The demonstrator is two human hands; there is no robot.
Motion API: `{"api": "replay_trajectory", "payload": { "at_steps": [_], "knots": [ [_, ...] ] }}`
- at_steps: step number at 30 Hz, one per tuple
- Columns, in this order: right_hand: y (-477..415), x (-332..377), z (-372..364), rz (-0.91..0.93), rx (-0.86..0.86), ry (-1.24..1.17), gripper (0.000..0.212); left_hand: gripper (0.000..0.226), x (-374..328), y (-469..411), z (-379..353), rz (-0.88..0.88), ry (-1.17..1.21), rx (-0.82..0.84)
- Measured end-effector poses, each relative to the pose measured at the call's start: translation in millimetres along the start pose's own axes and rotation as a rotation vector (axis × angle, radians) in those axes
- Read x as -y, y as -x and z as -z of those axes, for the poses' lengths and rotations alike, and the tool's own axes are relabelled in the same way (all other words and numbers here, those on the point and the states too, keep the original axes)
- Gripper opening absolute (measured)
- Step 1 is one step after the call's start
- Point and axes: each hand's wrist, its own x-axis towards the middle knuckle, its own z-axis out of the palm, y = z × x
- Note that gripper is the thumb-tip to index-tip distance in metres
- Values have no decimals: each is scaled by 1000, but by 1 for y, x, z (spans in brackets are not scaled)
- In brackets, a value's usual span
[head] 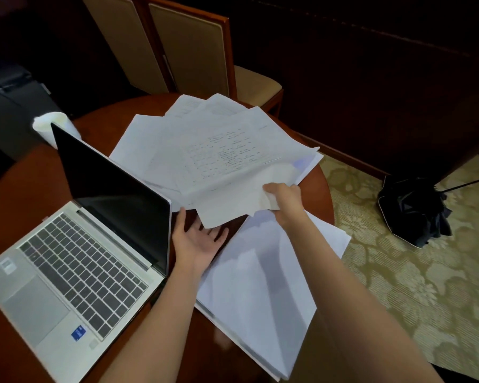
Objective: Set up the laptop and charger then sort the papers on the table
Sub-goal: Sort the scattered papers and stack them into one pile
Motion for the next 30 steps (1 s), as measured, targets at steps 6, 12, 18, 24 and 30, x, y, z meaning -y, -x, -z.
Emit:
{"api": "replay_trajectory", "payload": {
  "at_steps": [6, 12, 18, 24, 30],
  "knots": [
    [24, 20, 21, 21, 39, -30, 29, 29, 3, -2, -12, -12, -67, -35],
    [31, -13, 67, -149, -135, 207, 32, 23, 9, -5, -11, 6, -345, -298],
    [34, -44, 92, -137, -170, 569, 23, 21, 30, 4, -9, -148, -666, -462],
    [38, -30, 88, 45, -186, 671, 21, 44, 22, 23, -43, -419, -684, -341],
    [35, -22, 85, 29, -211, 826, 18, 48, 13, 31, -62, -550, -711, -270]
  ]
}}
